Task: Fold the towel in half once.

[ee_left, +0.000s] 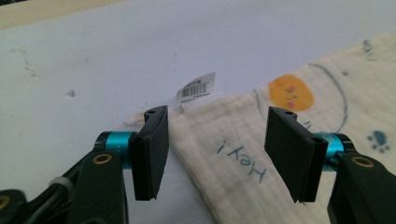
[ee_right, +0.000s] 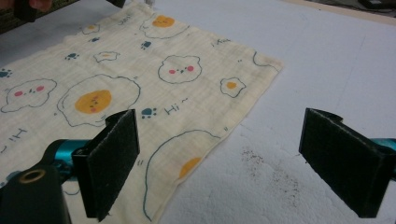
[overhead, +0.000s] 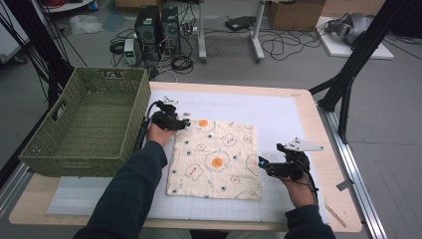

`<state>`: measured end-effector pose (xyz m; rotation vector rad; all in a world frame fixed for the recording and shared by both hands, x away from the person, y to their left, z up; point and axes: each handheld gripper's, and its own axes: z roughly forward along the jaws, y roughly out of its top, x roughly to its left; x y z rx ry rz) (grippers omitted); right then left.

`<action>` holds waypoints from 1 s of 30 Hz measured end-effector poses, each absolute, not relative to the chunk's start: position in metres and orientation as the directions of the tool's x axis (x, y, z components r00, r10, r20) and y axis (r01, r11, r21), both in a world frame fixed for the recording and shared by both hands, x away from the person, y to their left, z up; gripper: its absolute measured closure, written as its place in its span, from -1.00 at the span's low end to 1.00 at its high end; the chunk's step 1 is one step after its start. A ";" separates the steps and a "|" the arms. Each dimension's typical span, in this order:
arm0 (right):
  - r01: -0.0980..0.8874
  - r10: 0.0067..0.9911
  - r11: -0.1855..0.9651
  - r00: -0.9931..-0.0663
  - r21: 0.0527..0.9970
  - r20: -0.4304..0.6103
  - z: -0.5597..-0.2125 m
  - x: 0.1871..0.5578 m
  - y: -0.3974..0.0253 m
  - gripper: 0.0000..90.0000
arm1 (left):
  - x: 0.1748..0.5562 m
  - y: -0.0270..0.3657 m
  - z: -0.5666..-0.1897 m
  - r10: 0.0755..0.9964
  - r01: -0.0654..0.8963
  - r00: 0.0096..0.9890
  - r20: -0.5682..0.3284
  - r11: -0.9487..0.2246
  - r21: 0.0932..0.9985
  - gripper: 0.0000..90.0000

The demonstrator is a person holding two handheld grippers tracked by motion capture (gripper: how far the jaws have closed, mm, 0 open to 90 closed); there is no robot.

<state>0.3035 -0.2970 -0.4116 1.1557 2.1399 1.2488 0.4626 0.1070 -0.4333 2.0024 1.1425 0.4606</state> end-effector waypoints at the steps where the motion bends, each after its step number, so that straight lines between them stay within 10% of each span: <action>1: 0.453 0.815 0.259 -0.577 0.853 0.059 -0.412 0.304 -0.297 -0.74 | 0.464 0.106 -0.436 0.848 0.569 0.527 -0.051 -0.307 0.763 -0.07; 11: 0.476 0.822 0.255 -0.565 0.842 0.070 -0.415 0.311 -0.297 -0.75 | 0.468 0.108 -0.446 0.844 0.556 0.536 -0.015 -0.339 0.759 0.15; 17: 0.511 0.830 0.258 -0.551 0.820 0.082 -0.414 0.330 -0.296 -0.74 | 0.464 0.102 -0.445 0.789 0.504 0.614 0.018 -0.409 0.761 0.86; 30: 0.560 0.825 0.355 -0.565 0.749 0.032 -0.409 0.399 -0.272 -0.74 | 0.465 0.111 -0.443 0.806 0.543 0.585 -0.091 -0.306 0.782 0.90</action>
